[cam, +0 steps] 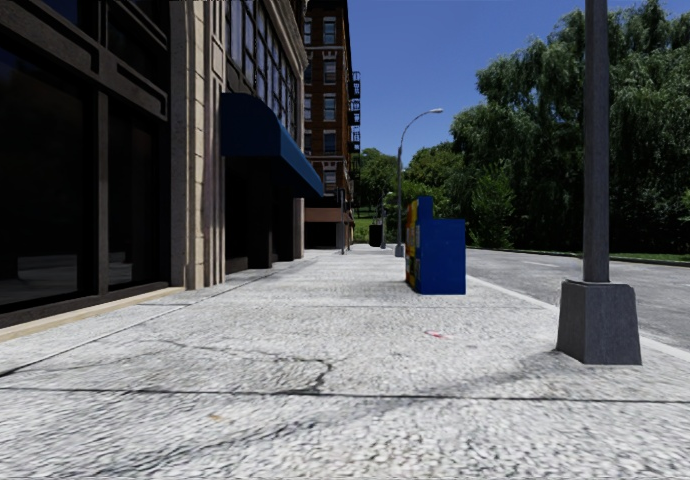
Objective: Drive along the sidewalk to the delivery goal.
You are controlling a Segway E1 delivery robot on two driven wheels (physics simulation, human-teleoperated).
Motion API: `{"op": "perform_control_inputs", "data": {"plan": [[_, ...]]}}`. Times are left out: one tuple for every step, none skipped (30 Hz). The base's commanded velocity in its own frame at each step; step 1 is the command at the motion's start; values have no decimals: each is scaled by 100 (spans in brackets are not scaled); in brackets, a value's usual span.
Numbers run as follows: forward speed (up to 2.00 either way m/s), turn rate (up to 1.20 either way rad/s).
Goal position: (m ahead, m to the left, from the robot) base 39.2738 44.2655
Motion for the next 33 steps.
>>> {"op": "perform_control_inputs", "data": {"plan": [[200, 0], [200, 0], [200, 0], [200, 0], [200, 0], [200, 0], [200, 0], [200, 0], [200, 0], [200, 0], [200, 0], [200, 0], [200, 0], [200, 0], [200, 0], [200, 0], [200, 0], [200, 0], [200, 0], [200, 0], [200, 0], [200, 0], [200, 0], [200, 0], [200, 0], [200, 0], [200, 0], [200, 0], [200, 0], [200, 0], [200, 0], [200, 0], [200, 0]]}}
